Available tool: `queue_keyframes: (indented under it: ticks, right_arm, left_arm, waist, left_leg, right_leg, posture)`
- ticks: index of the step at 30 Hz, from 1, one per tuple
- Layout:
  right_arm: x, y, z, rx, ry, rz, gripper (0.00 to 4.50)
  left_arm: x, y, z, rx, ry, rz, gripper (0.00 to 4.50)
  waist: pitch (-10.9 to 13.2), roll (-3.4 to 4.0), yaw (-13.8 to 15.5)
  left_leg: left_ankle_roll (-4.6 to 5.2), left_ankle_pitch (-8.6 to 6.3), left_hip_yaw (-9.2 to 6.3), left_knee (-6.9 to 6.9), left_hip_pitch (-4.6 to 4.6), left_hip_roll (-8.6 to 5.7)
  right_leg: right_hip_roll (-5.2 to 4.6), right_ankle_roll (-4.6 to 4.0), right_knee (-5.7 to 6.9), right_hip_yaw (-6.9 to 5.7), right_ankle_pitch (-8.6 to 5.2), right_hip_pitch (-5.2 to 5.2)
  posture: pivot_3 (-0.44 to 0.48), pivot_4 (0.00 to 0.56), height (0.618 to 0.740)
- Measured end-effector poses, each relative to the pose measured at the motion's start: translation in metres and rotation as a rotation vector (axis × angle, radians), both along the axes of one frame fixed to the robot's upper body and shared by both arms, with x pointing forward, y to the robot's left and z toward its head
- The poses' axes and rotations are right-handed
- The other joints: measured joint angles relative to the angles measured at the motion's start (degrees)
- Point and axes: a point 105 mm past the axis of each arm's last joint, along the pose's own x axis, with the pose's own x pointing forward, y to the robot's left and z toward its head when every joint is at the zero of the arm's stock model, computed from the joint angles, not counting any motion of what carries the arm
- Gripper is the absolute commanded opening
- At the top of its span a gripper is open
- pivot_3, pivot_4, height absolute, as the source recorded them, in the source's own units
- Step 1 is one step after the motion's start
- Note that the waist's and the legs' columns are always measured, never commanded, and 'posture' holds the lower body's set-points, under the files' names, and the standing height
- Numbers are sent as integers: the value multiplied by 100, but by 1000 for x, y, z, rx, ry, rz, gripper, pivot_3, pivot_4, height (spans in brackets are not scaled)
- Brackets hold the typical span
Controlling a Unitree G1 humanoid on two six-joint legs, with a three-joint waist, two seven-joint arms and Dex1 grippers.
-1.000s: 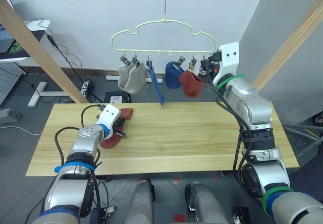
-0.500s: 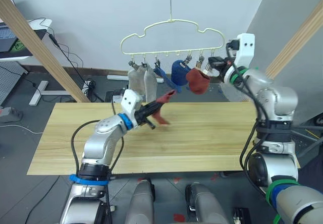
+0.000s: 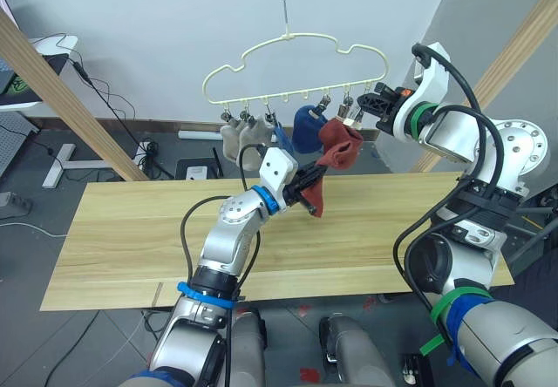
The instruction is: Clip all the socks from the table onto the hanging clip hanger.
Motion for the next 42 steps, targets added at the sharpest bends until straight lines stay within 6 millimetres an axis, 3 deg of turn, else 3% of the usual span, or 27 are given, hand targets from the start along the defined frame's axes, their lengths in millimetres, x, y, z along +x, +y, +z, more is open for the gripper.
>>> queue_keyframes:
  ticks: [8,24,42]
  right_arm:
    - [-4,2,0,5,13,-3,0]
    - [-2,-1,1,9,5,-18,0]
    - [-3,7,-6,40,41,3,0]
  left_arm:
    - [6,-12,14,-42,-55,1,16]
    - [8,0,23,-25,-106,24,16]
    - [8,-4,30,-40,-150,45,16]
  waist:
    - [1,1,-17]
    - [1,1,-18]
    - [2,1,-18]
  left_leg:
    - [2,-1,0,-1,-1,0]
    - [2,-1,0,-2,-2,0]
    - [2,-1,-1,-4,-6,0]
  right_leg:
    - [1,11,-2,1,-6,0]
    - [1,15,-3,0,-9,-1]
    - [0,17,-7,0,-10,-3]
  posture:
    - [-111,280,740]
    - [-107,279,740]
    - [-91,280,740]
